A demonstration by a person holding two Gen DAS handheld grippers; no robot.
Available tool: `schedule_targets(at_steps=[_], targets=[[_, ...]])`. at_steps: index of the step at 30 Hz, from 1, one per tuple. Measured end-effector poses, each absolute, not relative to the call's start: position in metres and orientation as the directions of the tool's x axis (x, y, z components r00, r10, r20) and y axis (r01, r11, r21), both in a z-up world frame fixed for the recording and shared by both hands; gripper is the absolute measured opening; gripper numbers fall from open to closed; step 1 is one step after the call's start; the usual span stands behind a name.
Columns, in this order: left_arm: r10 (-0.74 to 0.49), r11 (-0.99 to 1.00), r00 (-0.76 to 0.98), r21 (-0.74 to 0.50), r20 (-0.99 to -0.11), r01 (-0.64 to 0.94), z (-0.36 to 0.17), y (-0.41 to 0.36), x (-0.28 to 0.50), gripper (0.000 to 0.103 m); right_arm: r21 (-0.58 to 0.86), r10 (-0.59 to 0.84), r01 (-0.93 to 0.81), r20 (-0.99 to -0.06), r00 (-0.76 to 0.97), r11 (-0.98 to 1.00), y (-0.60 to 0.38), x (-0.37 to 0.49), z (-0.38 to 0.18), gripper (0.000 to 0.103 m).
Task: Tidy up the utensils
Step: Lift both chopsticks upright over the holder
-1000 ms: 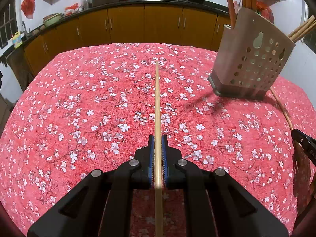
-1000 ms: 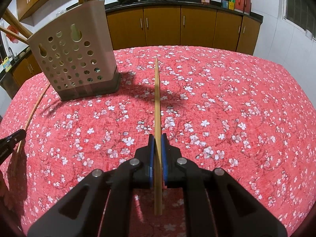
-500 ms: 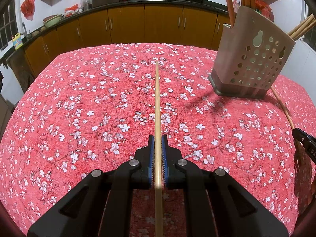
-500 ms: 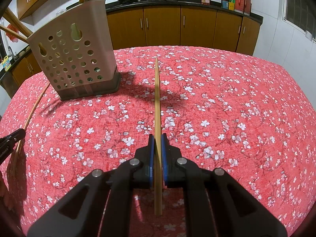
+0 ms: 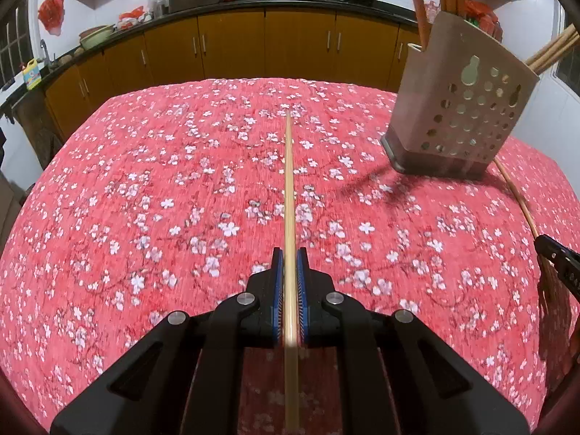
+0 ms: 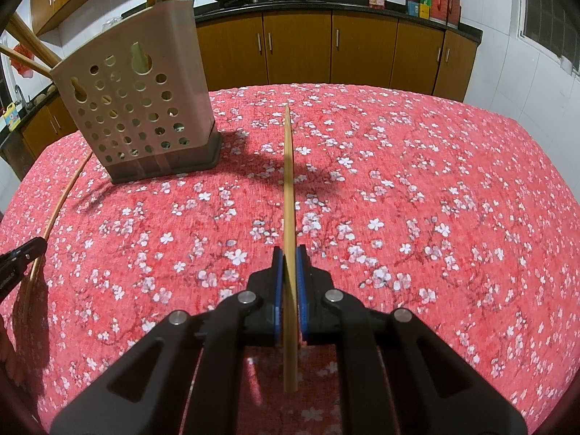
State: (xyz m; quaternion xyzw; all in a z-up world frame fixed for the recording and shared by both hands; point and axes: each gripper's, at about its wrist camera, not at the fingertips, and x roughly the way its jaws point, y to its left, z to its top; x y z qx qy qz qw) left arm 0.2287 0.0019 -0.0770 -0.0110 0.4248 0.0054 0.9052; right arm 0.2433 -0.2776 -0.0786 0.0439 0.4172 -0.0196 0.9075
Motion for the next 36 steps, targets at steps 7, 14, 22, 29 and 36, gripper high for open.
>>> schedule_targets(at_steps=[7,14,22,29,36], targets=[[-0.01,1.0,0.639,-0.007,-0.769,0.007,-0.075,0.002,0.223,0.007,0.093,0.028,0.064,-0.754,0.657,0.994,-0.28,0.239,-0.077,0.008],[-0.066,0.998,0.643,-0.057,-0.763,0.035,-0.058,0.016,0.211,0.007,0.096,0.032,0.045,-0.672,0.739,0.994,-0.288,0.21,-0.045,0.008],[-0.147,0.989,0.733,-0.123,-0.664,0.087,-0.003,0.023,0.194,0.007,0.128,0.028,0.052,-0.552,0.834,0.99,-0.299,0.193,0.012,0.008],[-0.179,0.982,0.796,-0.155,-0.578,0.108,0.041,0.027,0.189,0.007,0.133,0.027,0.038,-0.451,0.892,0.99,-0.297,0.186,0.051,0.008],[-0.207,0.977,0.838,-0.157,-0.505,0.147,0.085,0.025,0.19,0.007,0.16,0.079,-0.025,-0.343,0.936,0.987,-0.295,0.178,0.11,0.008]])
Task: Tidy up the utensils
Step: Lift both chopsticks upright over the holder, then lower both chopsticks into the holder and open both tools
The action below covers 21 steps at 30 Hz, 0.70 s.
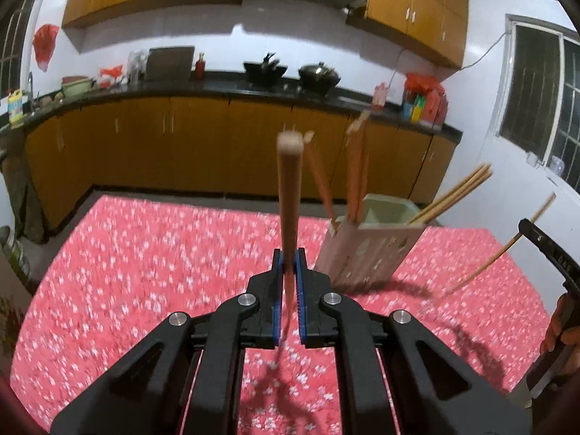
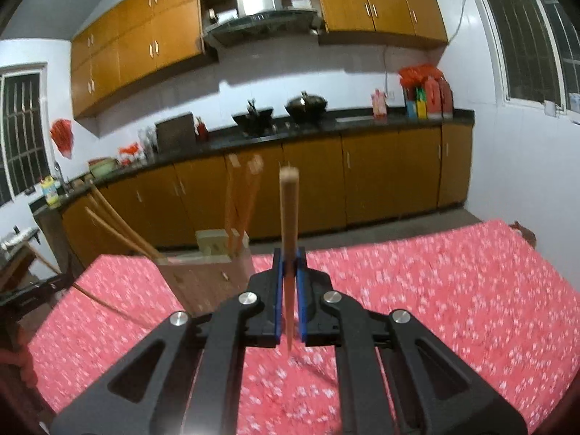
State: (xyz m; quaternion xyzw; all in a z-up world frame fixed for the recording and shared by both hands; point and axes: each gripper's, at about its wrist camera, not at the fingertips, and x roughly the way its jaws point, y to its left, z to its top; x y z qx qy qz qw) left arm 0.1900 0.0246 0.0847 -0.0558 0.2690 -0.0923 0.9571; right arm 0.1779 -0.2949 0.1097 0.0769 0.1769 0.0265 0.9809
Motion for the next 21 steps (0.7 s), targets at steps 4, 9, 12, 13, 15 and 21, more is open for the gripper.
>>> schedule_targets(at_steps=[4,9,12,13,15,21], targets=[[-0.237,0.971,0.856,-0.151,-0.459,0.188,0.111,0.015,0.187,0.007,0.19,0.136,-0.085,-0.274,0.952,0.978,-0.292,0.172,0.148,0.008],[-0.281,0.958,0.876,-0.164,-0.392,0.234,0.143,-0.005,0.193,0.007,0.202,0.174,-0.139,-0.17,0.97,0.97,-0.282,0.173,0.185,0.008],[-0.304,0.95,0.889,-0.182,-0.343,0.254,0.159,-0.019,0.196,0.007,0.197,0.179,-0.156,-0.106,0.978,0.968,-0.271,0.18,0.2,0.008],[-0.307,0.948,0.895,-0.187,-0.322,0.258,0.165,-0.023,0.197,0.007,0.194,0.176,-0.156,-0.095,0.98,0.969,-0.269,0.182,0.202,0.008],[-0.3,0.949,0.909,-0.189,-0.289,0.253,0.172,-0.026,0.2,0.007,0.185,0.176,-0.16,-0.07,0.982,0.97,-0.262,0.192,0.205,0.008],[-0.243,0.956,0.941,-0.224,-0.236,0.19,0.17,-0.03,0.219,0.007,0.154,0.157,-0.144,-0.08,0.984,0.978,-0.25,0.221,0.192,0.008]])
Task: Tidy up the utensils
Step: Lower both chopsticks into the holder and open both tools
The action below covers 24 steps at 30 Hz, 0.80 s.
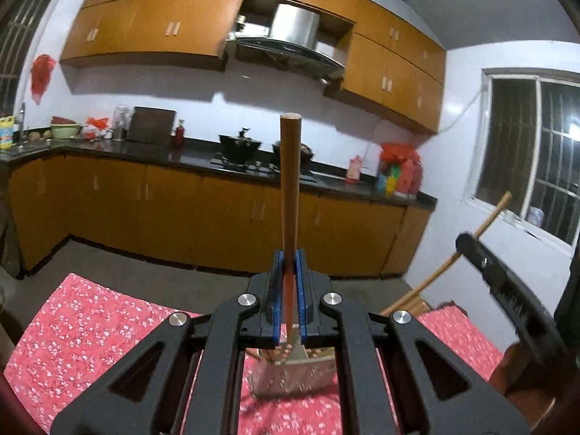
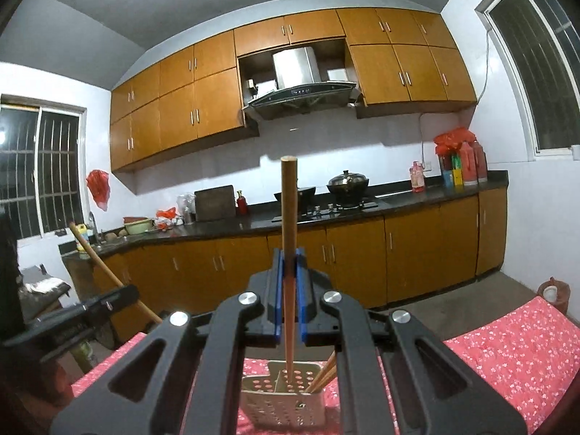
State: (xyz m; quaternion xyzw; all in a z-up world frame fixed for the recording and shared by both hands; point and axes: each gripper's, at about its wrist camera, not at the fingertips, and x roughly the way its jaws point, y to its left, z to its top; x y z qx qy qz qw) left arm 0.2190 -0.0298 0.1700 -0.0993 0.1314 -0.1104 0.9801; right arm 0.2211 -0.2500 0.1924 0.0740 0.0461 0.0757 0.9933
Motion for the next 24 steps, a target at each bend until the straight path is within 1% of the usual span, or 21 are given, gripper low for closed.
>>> schedule_targets(at_steps=[6,10,12,14,16,18,19,20,23,24], targets=[[-0.24,0.957,0.938,-0.221,-0.249,0.186,0.155,-0.038,0.233,0.007,0.16,0.162,-0.142,-0.125,0.979,0.977,-0.242,0.241,0.177,0.008],[-0.253,0.958,0.919,-0.213,-0.301,0.194,0.141,-0.046,0.241,0.007,0.153,0.165,-0.141,-0.156,0.974,0.978,-0.239,0.25,0.167,0.008],[-0.259,0.958,0.904,-0.209,-0.339,0.196,0.133,-0.05,0.248,0.007,0.157,0.187,-0.156,-0.209,0.96,0.975,-0.236,0.26,0.159,0.008],[-0.274,0.955,0.884,-0.217,-0.379,0.204,0.127,-0.052,0.255,0.007,0.174,0.199,-0.16,-0.233,0.952,0.972,-0.236,0.262,0.155,0.012],[-0.281,0.952,0.875,-0.228,-0.394,0.203,0.123,-0.051,0.256,0.008,0.18,0.201,-0.161,-0.235,0.951,0.97,-0.236,0.26,0.154,0.029],[-0.277,0.953,0.879,-0.23,-0.388,0.199,0.123,-0.047,0.254,0.019,0.19,0.201,-0.161,-0.219,0.955,0.969,-0.238,0.255,0.156,0.032],[-0.274,0.953,0.883,-0.232,-0.381,0.195,0.125,-0.045,0.253,0.033,0.191,0.202,-0.162,-0.214,0.956,0.968,-0.239,0.252,0.157,0.033],[-0.274,0.952,0.889,-0.237,-0.367,0.196,0.127,-0.042,0.249,0.039,0.193,0.201,-0.162,-0.206,0.958,0.968,-0.241,0.249,0.159,0.033],[-0.276,0.95,0.899,-0.241,-0.341,0.2,0.136,-0.038,0.24,0.039,0.198,0.2,-0.163,-0.187,0.962,0.967,-0.243,0.239,0.164,0.036],[-0.276,0.949,0.9,-0.244,-0.336,0.2,0.137,-0.037,0.238,0.039,0.197,0.198,-0.162,-0.18,0.963,0.967,-0.244,0.234,0.165,0.039]])
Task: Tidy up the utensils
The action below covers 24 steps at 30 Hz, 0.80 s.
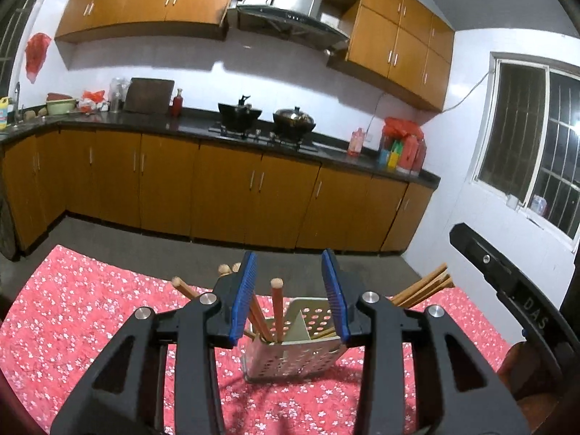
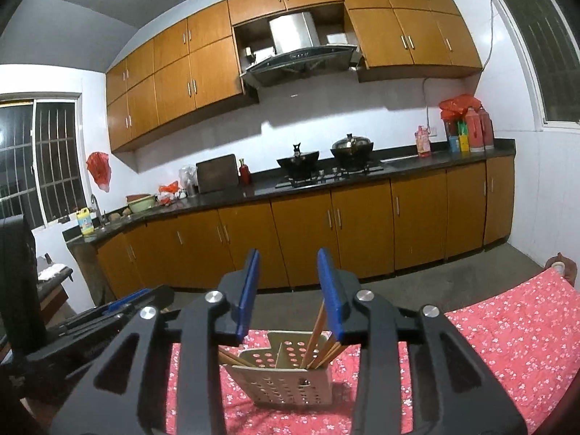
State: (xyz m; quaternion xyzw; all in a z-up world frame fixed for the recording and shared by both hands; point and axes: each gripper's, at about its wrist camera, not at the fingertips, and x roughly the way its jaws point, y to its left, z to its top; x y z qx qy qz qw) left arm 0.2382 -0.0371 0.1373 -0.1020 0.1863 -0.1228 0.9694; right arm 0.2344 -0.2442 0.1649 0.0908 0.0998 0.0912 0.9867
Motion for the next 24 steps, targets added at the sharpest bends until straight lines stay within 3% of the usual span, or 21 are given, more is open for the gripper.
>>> schedule_targets(at_steps=[3,6,10,11,14,19,24], targets=[[-0.275,0.948,0.909,-0.248,-0.313,0.202,0.143,-0.03,0.225,0.042,0.186,0.185,-0.154,-0.164,0.969,0.97,-0.248,0.218,0.165,0.051],[-0.258,0.954,0.922,-0.228,-0.29,0.195,0.145,-0.025,0.207,0.057,0.167,0.163,-0.137,-0.156,0.974,0.976,-0.251,0.197,0.157,0.067],[-0.211,0.971,0.942,-0.167,-0.26,0.172,0.137,-0.018,0.175,0.089,0.139,0.134,-0.11,-0.177,0.975,0.984,-0.254,0.171,0.138,0.094],[-0.198,0.976,0.946,-0.141,-0.255,0.166,0.131,-0.017,0.164,0.096,0.129,0.129,-0.106,-0.184,0.975,0.986,-0.253,0.165,0.133,0.096],[-0.163,0.986,0.951,-0.063,-0.262,0.151,0.114,-0.018,0.142,0.101,0.056,0.094,-0.084,-0.215,0.972,0.995,-0.247,0.145,0.112,0.099],[-0.114,0.992,0.952,0.014,-0.284,0.123,0.083,-0.019,0.108,0.101,-0.002,0.064,-0.067,-0.282,0.957,0.998,-0.234,0.11,0.074,0.099],[-0.098,0.995,0.937,-0.017,-0.336,0.098,0.055,-0.014,0.083,0.101,0.007,0.051,-0.051,-0.311,0.949,0.999,-0.233,0.085,0.053,0.099]])
